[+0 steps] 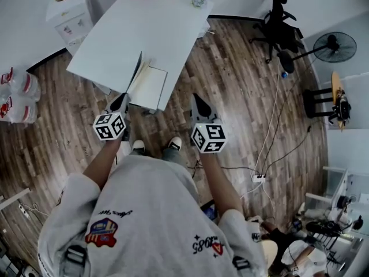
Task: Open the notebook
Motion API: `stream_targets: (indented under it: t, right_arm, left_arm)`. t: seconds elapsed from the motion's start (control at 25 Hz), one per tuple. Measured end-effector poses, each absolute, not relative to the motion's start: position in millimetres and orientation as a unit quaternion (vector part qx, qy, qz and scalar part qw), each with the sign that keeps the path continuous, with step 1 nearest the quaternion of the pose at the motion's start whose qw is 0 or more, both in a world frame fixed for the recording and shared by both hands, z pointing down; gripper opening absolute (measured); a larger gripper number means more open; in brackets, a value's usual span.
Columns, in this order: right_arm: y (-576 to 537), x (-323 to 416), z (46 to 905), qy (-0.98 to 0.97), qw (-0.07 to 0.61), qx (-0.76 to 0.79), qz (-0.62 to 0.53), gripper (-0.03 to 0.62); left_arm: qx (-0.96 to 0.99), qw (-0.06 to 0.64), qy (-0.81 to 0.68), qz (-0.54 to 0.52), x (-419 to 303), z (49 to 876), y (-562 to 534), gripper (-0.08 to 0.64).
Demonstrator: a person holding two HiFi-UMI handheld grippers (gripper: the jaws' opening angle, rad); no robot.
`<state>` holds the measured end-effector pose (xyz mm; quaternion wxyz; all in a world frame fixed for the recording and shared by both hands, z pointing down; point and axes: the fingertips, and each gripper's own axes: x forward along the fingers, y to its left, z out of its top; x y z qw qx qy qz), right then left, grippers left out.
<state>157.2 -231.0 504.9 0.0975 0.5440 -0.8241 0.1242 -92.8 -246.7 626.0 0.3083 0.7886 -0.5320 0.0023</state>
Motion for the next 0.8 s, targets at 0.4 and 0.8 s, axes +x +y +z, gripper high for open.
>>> stream_targets:
  t: [0.4, 0.8]
  right_arm:
    - [-223.8, 118.3, 503.3, -0.83, 0.095, 0.535, 0.122, 0.003]
    - [-222.7, 104.8, 507.3, -0.83, 0.093, 0.536, 0.125, 0.003]
  left_arm:
    - [0.771, 0.314, -0.554, -0.007, -144.5, 633.8, -252.0, 0.02]
    - [0.75, 0.319, -0.579, 0.02, -189.6, 658.0, -263.6, 0.02]
